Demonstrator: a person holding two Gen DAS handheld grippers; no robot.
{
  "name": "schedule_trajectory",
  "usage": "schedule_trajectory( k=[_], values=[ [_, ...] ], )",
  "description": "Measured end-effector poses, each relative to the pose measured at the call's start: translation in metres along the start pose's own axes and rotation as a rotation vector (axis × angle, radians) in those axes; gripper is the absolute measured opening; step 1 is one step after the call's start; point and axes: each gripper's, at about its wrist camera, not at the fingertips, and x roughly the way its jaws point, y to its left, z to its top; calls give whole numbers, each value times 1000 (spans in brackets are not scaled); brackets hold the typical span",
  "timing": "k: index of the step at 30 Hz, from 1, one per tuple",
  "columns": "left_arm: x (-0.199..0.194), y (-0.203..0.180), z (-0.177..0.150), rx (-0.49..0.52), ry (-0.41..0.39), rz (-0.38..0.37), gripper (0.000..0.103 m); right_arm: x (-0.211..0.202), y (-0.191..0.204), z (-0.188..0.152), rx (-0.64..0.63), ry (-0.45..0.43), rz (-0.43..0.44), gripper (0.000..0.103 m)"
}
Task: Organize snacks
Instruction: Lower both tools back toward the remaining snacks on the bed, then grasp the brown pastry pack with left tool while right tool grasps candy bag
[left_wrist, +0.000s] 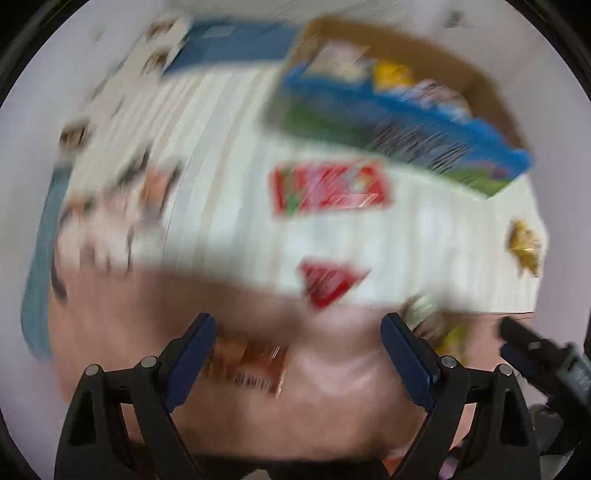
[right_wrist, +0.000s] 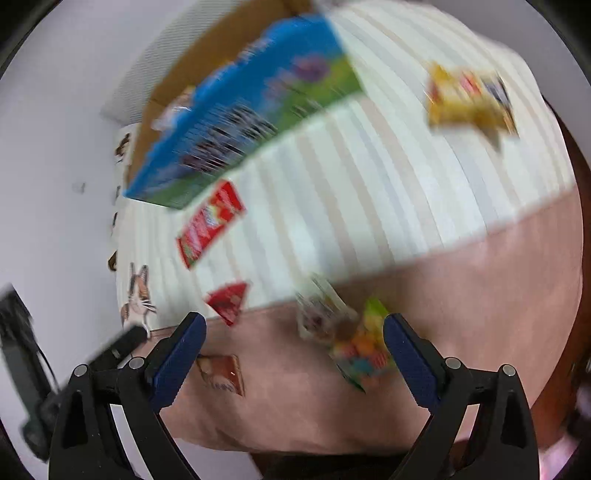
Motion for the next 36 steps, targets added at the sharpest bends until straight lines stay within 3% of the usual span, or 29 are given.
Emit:
schedule_trajectory(
  k=[2, 5, 7, 10, 14, 20, 23, 27, 30, 32, 36],
  values=[
    [23, 27, -15, -121, 62, -16, 91, 7, -15, -9, 49, 7, 4, 97],
    [63, 65, -39, -318, 183, -71, 91, 20, -37, -23, 113, 20, -17, 89],
    [80, 78, -46, -390, 231, -99, 91, 29, -46, -30, 143, 31, -21, 66],
    [101, 93, -51, -491, 272, -146, 91, 46, -58, -39, 185, 66, -18, 64],
    [125, 101, -52, -619, 338, -206, 91, 49, -65, -44, 231, 40, -25, 65],
    [140, 96, -49, -716, 350, -154, 91, 53, -76, -49, 332, 61, -7, 68],
    [137, 78, -41, -666, 314, -97, 91, 60, -75, -52, 352, 76, -24, 72],
    [125, 45, -31, -506, 241, -44, 91, 70, -69, -48, 345, 37, -44, 72],
    [119, 19, -26, -363, 193, 2, 89, 73, -68, -44, 338, 11, -73, 71],
    [118, 2, -24, -267, 179, 32, 87, 75, -66, -43, 331, -7, -84, 66],
    [106, -36, -46, -5, 117, 102, 84, 80, -58, -42, 200, 5, -142, 58]
  ],
)
